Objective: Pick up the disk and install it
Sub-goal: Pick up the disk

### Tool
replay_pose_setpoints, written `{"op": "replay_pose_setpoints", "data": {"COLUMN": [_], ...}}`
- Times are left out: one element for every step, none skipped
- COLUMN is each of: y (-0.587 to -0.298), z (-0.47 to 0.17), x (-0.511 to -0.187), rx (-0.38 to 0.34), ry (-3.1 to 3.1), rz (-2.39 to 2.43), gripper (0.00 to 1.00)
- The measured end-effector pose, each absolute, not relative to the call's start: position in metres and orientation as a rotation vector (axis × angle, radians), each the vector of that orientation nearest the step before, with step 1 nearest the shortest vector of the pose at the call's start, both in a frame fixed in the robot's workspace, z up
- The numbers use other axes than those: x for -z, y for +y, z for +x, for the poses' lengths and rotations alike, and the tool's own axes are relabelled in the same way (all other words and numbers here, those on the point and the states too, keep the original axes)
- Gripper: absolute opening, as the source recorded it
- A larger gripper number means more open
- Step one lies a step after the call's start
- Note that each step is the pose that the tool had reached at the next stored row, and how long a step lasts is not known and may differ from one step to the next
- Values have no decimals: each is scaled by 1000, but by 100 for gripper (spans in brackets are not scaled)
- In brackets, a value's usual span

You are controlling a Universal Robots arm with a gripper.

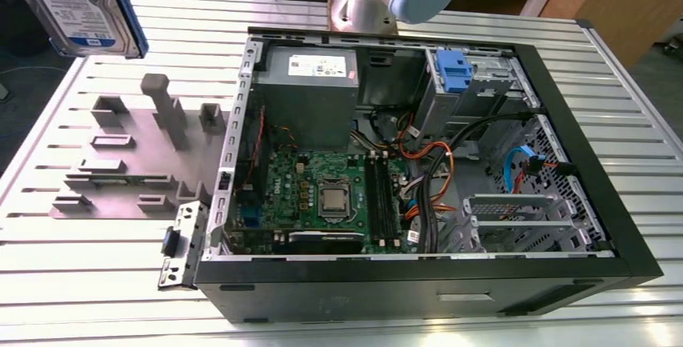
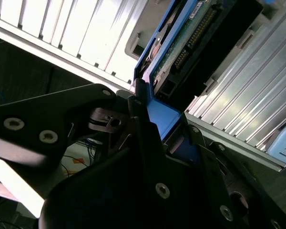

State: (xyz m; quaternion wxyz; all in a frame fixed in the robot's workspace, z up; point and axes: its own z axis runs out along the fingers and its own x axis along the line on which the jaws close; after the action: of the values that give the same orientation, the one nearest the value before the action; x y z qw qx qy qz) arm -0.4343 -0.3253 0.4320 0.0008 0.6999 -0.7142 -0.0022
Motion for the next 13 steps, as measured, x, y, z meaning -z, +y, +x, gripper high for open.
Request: {"op": "replay_pose_setpoints", "data": {"y": [-325, -325, -325, -325, -325, -325, -325, -325, -325, -325, -325, -325, -325], "z": [-434, -434, -434, -434, -434, -434, -434, -434, -434, -434, -434, -434, -434], "x": [-432, -433, -434, -434, -435, -436, -437, -438, -438, -439, -440, -441, -442], "rx": [7, 7, 7, 7, 7, 7, 7, 7, 7, 7, 7, 7, 7], "ry": [-2243, -2243, -2243, -2243, -2243, -2243, -2243, -2243, -2243, -2243, -2243, -2243, -2243], "rz": [2198, 2198, 2198, 2198, 2198, 2198, 2198, 2198, 2198, 2198, 2198, 2198, 2198], "gripper": [36, 36, 36, 36, 36, 36, 36, 36, 36, 36, 36, 36, 36]}}
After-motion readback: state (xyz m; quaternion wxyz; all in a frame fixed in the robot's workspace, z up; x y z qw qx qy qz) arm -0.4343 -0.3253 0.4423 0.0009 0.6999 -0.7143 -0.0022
